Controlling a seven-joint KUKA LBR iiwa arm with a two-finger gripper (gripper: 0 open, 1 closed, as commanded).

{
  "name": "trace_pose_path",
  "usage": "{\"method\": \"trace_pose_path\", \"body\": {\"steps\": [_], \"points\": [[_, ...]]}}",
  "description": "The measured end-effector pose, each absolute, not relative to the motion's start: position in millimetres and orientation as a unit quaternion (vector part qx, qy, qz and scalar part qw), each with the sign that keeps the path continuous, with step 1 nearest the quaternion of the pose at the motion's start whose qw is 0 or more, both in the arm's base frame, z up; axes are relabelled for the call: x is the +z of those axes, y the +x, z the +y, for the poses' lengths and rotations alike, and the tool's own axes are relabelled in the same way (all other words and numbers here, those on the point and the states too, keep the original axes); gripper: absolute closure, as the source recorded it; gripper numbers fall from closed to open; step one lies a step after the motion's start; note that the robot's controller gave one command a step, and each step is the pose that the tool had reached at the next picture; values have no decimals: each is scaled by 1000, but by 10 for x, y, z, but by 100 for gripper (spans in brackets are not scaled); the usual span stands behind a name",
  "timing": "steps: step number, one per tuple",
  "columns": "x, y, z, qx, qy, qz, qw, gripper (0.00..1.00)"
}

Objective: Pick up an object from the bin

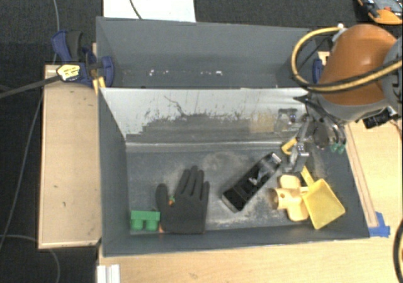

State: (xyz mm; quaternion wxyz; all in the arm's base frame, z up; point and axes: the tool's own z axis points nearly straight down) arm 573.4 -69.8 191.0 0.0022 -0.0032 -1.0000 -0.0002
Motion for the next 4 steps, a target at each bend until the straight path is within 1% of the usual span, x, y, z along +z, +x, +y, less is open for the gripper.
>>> {"method": "trace_pose_path", "body": {"steps": [1,2,3,4], "points": [[1958,5749,-695,0,-2,-1000,-2,0],[682,5405,-98,-2,268,-963,1,0],[1267,5211,-1503,0,111,-994,-1,0],[1001,5479,-247,-4,398,-917,-2,0]]}}
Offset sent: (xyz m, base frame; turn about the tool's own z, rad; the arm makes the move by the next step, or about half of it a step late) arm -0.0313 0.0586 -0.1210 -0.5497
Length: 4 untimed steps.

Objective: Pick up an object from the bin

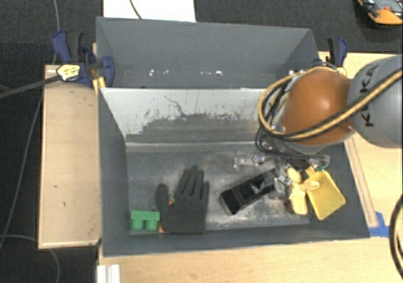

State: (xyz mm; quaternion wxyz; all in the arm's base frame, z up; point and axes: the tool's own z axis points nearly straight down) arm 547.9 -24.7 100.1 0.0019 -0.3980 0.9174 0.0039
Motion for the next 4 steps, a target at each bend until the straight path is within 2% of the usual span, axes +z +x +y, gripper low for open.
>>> {"method": "trace_pose_path", "body": {"steps": [1,2,3,4], "points": [[720,4798,-1363,6,-59,998,6,0],[710,5058,-355,-1,-502,865,6,100],[707,5120,-101,0,-555,832,6,100],[810,5110,-67,2,-553,833,8,100]]}}
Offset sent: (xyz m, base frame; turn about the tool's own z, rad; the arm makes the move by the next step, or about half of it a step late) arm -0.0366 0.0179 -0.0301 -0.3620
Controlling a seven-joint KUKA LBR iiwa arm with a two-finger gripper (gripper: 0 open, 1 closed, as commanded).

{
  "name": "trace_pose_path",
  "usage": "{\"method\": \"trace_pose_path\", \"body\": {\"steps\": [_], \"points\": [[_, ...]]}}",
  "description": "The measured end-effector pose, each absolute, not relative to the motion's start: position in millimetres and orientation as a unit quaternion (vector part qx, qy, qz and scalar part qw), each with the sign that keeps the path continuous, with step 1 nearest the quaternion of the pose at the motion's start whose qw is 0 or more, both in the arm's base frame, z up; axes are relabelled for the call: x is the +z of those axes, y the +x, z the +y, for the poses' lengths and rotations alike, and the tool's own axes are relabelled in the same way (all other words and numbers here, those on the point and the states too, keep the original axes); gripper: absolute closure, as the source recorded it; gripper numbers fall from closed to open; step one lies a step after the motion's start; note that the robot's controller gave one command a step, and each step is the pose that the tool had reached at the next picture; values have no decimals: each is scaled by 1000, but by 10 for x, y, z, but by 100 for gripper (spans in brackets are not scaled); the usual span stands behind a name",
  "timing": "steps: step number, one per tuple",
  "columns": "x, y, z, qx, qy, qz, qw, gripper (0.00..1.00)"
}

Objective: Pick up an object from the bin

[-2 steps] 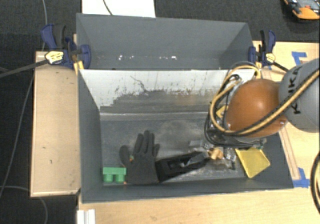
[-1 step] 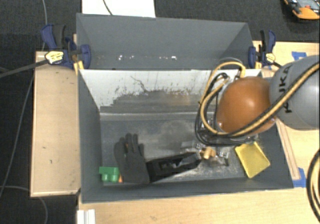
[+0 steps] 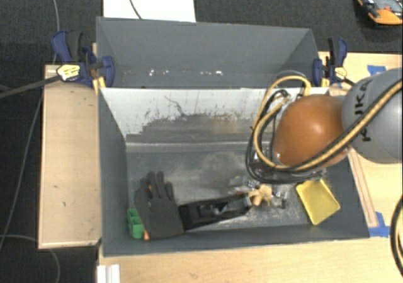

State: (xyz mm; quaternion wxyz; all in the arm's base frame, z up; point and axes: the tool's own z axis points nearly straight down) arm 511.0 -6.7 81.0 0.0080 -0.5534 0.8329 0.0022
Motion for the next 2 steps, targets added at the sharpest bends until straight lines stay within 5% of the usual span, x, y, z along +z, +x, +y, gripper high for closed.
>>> {"method": "trace_pose_path", "body": {"steps": [2], "points": [[1359,5115,-41,2,-553,833,8,100]]}}
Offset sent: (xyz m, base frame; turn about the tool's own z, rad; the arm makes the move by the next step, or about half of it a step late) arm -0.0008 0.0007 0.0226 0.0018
